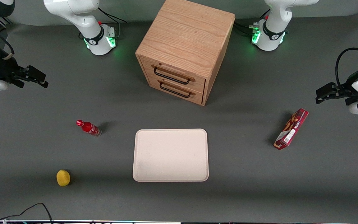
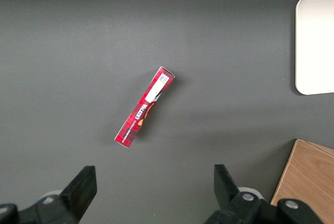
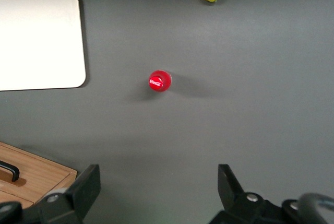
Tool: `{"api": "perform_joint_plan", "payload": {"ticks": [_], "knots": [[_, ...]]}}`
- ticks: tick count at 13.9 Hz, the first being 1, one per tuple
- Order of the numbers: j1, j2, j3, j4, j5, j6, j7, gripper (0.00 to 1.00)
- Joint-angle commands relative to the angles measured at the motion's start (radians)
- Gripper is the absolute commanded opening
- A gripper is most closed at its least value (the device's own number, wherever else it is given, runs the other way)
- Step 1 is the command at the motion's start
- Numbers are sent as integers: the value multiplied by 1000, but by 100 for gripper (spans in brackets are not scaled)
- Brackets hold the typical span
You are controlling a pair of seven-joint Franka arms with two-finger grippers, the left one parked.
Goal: Place coke bottle on tray
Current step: 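Move the open right gripper down over the red Coca-Cola bottle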
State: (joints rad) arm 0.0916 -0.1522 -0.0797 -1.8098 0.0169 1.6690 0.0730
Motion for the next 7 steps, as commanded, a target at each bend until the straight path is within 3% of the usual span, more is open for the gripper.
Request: {"api": "perform_joint_plan", "payload": {"ticks": [1,7], "knots": [[-13,37,18,50,-12,-29,-18,100],[-18,75,17,24,-9,-14,-22,100]]}}
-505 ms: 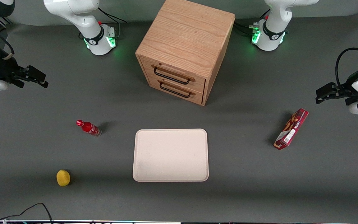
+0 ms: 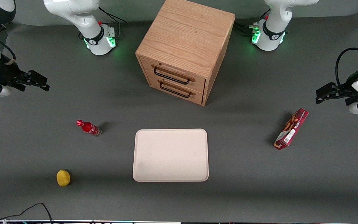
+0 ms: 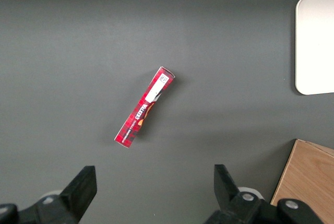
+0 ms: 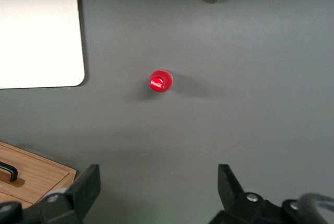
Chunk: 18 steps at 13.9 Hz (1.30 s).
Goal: Place coke bottle on tray
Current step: 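Move the open right gripper down over the red Coca-Cola bottle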
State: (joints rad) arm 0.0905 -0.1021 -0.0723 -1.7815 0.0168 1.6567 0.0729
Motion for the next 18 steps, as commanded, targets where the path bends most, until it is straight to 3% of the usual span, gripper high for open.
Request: {"api": "perform_joint_plan", "payload": {"ticks": [1,5,11,16,18], "knots": [[-17,33,8,-37,-9,36,-34,100],[-3,68,14,-252,-3,361,-39,100],[-1,170,37,-415,-9,694,-41,99],[-1,228,39,-417,-14,761,-42,93],[-1,234,39,-417,-14,770,-41,87]]}}
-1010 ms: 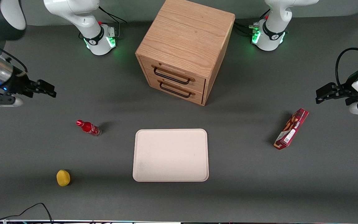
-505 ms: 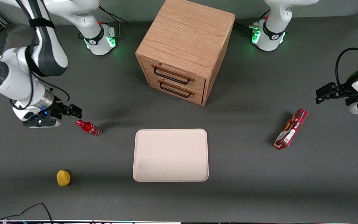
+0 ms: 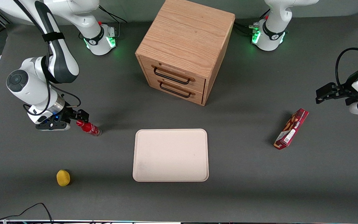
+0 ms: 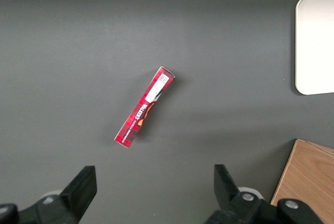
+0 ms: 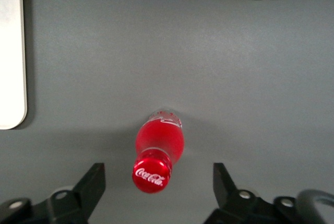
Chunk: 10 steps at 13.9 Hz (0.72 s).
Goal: Place coke bottle on tray
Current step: 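Close the right gripper around the bottle's body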
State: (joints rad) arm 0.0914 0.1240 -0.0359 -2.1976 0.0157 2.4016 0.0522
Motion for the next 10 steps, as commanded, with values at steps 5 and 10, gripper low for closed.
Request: {"api": "perform_joint_plan", "payload": {"ticks": [5,10], "knots": [[-1,25,14,9,-13,30,-17,49],[-1,19,16,9,-13,31,-15,0]]}}
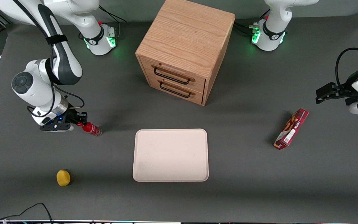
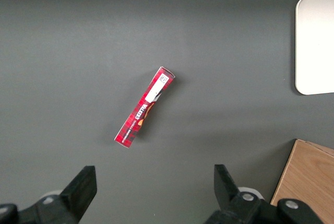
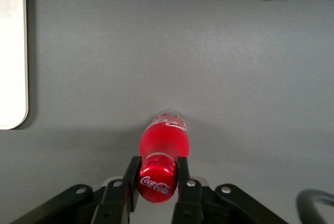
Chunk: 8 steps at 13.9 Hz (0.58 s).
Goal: Place coke bottle on tray
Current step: 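Close the right gripper around the bottle's body, then lift the bottle and pull it back toward the right arm's base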
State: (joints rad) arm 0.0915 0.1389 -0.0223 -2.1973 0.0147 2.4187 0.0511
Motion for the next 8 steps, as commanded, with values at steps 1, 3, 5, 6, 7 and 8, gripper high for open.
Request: {"api": "perform_joint_plan", "payload": {"ticks": [1,3,5,6,7,8], "knots": [[-1,-4,7,11,-12,10,-10,0],[-1,-31,13,62,-12,-70,-2,0],[-3,-50,13,178,-10,-267,-2,0],[-7,-54,13,259,-10,-364,0,0],[-7,-51,13,345,-10,-465,1,0],[-7,-44,13,437,-7,-569,1,0]]}}
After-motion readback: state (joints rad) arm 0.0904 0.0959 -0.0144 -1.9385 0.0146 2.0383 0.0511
